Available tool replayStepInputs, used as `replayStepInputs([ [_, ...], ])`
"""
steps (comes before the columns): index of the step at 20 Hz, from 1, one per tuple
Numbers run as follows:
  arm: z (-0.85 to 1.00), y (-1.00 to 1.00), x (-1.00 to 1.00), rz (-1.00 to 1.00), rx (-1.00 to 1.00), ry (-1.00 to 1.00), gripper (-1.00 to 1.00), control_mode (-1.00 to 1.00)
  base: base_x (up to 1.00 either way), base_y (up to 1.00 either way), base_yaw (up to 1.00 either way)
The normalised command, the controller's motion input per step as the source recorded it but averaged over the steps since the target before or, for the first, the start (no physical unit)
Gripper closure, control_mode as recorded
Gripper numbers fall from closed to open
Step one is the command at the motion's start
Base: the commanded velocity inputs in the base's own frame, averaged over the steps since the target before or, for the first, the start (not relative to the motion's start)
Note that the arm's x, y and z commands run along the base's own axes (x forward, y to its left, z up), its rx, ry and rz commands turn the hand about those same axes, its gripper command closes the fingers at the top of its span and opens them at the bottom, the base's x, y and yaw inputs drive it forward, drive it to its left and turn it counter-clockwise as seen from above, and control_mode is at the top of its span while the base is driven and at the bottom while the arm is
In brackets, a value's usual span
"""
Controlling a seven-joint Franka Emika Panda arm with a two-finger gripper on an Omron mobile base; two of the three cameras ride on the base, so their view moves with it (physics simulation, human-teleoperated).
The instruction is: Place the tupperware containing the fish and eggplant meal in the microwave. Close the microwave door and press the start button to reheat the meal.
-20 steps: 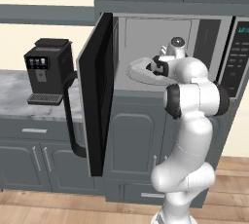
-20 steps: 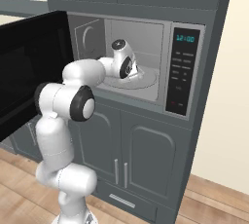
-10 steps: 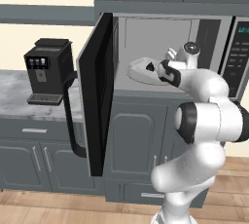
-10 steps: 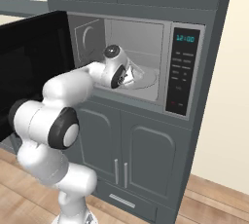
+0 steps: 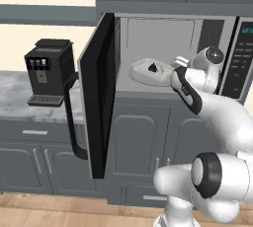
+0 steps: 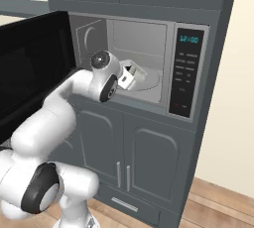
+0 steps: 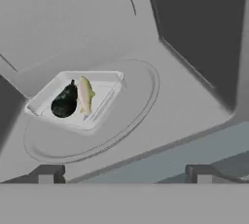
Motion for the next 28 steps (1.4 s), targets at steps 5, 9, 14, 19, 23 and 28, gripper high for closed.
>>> replayStepInputs([
  [5, 0.92, 0.63, -0.98, 0.36, -0.64, 0.00, -1.00, -1.00, 0.00, 0.00, 0.00],
  [9, 0.72, 0.73, -1.00, 0.26, -0.56, 0.04, -1.00, -1.00, 0.00, 0.00, 0.00],
  [14, 0.40, 0.65, -1.00, 0.24, -0.42, 0.12, -1.00, -1.00, 0.00, 0.00, 0.00],
  [19, 0.28, 0.46, -1.00, 0.18, -0.36, 0.03, -1.00, -1.00, 0.00, 0.00, 0.00],
  [23, 0.27, 0.35, -1.00, 0.15, -0.39, 0.00, -1.00, -1.00, 0.00, 0.00, 0.00],
  [28, 0.41, 0.56, -0.89, 0.03, -0.44, -0.03, -1.00, -1.00, 0.00, 0.00, 0.00],
])
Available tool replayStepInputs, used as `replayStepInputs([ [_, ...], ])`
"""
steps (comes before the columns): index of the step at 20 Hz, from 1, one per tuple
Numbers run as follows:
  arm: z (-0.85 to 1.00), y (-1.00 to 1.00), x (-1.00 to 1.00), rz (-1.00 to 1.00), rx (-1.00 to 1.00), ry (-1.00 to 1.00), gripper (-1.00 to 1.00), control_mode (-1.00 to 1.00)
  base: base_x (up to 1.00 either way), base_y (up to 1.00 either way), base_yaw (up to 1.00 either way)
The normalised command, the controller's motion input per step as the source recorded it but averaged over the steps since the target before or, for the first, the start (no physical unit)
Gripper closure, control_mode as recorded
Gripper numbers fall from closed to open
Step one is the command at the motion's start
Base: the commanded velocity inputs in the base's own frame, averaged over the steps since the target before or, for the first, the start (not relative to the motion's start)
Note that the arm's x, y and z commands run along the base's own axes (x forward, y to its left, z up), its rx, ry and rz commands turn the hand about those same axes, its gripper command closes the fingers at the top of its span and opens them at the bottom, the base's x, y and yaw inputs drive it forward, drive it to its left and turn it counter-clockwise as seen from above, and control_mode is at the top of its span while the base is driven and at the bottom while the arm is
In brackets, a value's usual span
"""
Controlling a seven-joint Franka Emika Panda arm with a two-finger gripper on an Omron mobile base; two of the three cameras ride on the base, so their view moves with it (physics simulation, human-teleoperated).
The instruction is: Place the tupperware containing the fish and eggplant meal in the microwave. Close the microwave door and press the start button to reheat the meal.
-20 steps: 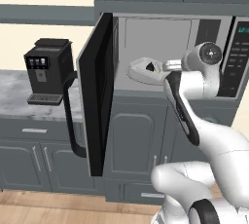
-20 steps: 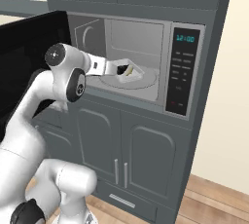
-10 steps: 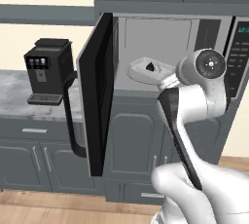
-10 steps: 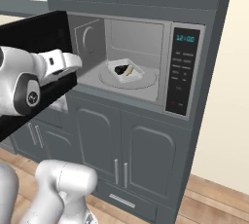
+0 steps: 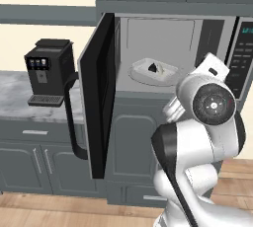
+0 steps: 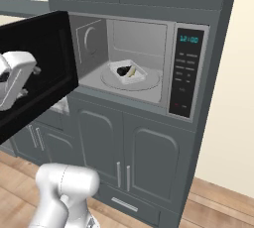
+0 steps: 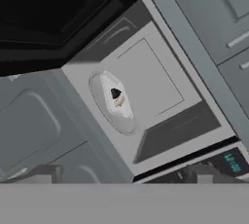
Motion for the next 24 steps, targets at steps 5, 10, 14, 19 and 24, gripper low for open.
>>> replayStepInputs([
  [5, 0.38, 0.84, -0.62, 0.00, -0.44, 0.01, -1.00, -1.00, 0.00, 0.00, 0.00],
  [10, 0.20, 0.85, -0.44, 0.00, -0.37, 0.02, -1.00, -1.00, 0.00, 0.00, 0.00],
  [14, 0.01, 0.91, -0.31, 0.00, -0.33, 0.03, -1.00, -1.00, 0.00, 0.00, 0.00],
  [19, -0.19, 0.91, -0.22, 0.00, -0.28, 0.00, -1.00, -1.00, 0.00, 0.00, 0.00],
  [24, -0.40, 0.99, -0.20, 0.00, -0.20, 0.00, -1.00, -1.00, 0.00, 0.00, 0.00],
])
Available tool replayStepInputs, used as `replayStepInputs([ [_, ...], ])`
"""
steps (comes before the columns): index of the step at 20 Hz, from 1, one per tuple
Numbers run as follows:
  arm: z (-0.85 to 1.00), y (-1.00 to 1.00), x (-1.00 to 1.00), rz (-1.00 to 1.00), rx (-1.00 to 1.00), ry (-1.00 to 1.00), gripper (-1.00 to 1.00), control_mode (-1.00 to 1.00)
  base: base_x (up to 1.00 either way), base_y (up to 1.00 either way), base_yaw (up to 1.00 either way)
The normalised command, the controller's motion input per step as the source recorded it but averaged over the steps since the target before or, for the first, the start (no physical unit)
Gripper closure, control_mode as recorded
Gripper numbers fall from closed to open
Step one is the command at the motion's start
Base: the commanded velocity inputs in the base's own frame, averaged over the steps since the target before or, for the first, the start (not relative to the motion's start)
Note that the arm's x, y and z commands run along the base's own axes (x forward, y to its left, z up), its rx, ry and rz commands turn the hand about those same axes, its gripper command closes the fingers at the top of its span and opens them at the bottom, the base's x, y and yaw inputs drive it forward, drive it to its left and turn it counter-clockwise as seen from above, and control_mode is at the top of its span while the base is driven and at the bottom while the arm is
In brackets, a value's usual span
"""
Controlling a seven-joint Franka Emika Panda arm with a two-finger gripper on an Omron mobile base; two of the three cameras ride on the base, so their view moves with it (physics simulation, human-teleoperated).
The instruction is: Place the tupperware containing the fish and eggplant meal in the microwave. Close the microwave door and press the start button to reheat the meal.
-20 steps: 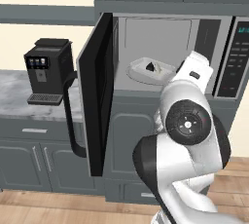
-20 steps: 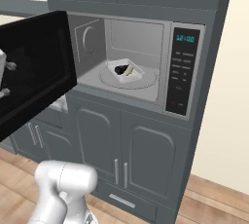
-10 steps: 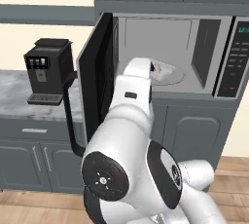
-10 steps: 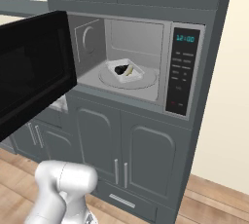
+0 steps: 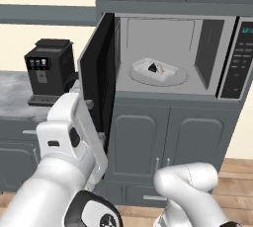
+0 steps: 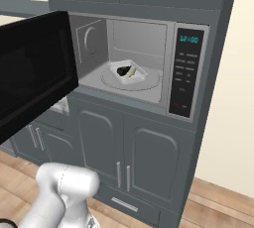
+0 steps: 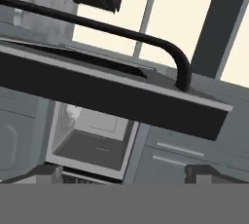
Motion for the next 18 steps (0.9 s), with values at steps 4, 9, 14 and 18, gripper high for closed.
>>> replayStepInputs([
  [4, -0.37, 0.85, -0.03, 0.00, -0.12, 0.00, -1.00, -1.00, 0.00, 0.00, 0.00],
  [9, -0.16, 0.49, 0.25, -0.03, -0.02, 0.00, -1.00, -1.00, 0.00, 0.00, 0.00],
  [14, -0.17, 0.25, 0.60, -0.12, -0.04, 0.00, -1.00, -1.00, 0.00, 0.00, 0.00],
  [18, -0.17, 0.09, 0.73, -0.20, -0.08, 0.01, -1.00, -1.00, 0.00, 0.00, 0.00],
])
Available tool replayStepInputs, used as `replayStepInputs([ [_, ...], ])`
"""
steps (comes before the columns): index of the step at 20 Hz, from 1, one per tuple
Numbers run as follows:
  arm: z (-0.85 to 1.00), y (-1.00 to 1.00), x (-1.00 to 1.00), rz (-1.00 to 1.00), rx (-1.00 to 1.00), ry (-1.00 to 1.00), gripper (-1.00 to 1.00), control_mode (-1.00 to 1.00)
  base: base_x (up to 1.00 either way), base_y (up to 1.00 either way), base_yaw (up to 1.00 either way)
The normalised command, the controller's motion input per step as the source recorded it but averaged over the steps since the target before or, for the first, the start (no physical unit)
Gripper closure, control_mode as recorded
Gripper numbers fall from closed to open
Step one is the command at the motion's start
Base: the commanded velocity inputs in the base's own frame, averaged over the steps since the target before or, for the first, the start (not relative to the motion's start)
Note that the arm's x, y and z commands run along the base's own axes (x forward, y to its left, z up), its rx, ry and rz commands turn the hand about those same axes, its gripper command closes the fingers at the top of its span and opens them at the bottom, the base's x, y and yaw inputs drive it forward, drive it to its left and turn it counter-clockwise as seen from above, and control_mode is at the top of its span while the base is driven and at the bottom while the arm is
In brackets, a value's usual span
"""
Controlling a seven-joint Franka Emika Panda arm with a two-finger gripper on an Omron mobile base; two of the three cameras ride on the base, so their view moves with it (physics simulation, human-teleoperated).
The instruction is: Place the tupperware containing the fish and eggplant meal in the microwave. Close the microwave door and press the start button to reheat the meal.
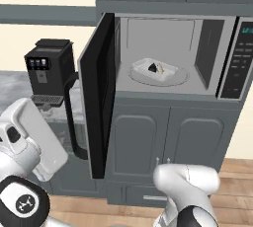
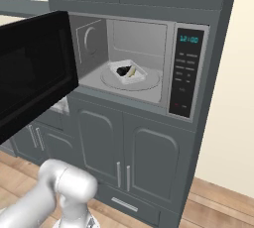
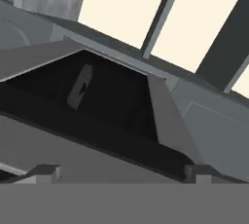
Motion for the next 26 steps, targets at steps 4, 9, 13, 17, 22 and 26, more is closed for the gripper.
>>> replayStepInputs([
  [4, -0.16, 0.29, 0.67, -0.21, -0.10, 0.00, -1.00, -1.00, 0.00, 0.00, 0.00],
  [9, -0.08, 0.19, 0.47, -0.24, -0.06, 0.00, -1.00, -1.00, 0.00, 0.00, 0.00],
  [13, -0.01, -0.37, 0.02, -0.37, 0.00, -0.03, -1.00, -1.00, 0.00, 0.00, 0.00],
  [17, 0.00, -0.97, -0.06, -0.27, 0.04, -0.10, -1.00, -1.00, 0.00, 0.00, 0.00],
  [22, 0.00, -1.00, -0.39, -0.16, 0.13, -0.25, -1.00, -1.00, 0.00, 0.00, 0.00],
  [26, -0.01, -1.00, -0.28, -0.10, 0.19, -0.27, -1.00, -1.00, 0.00, 0.00, 0.00],
])
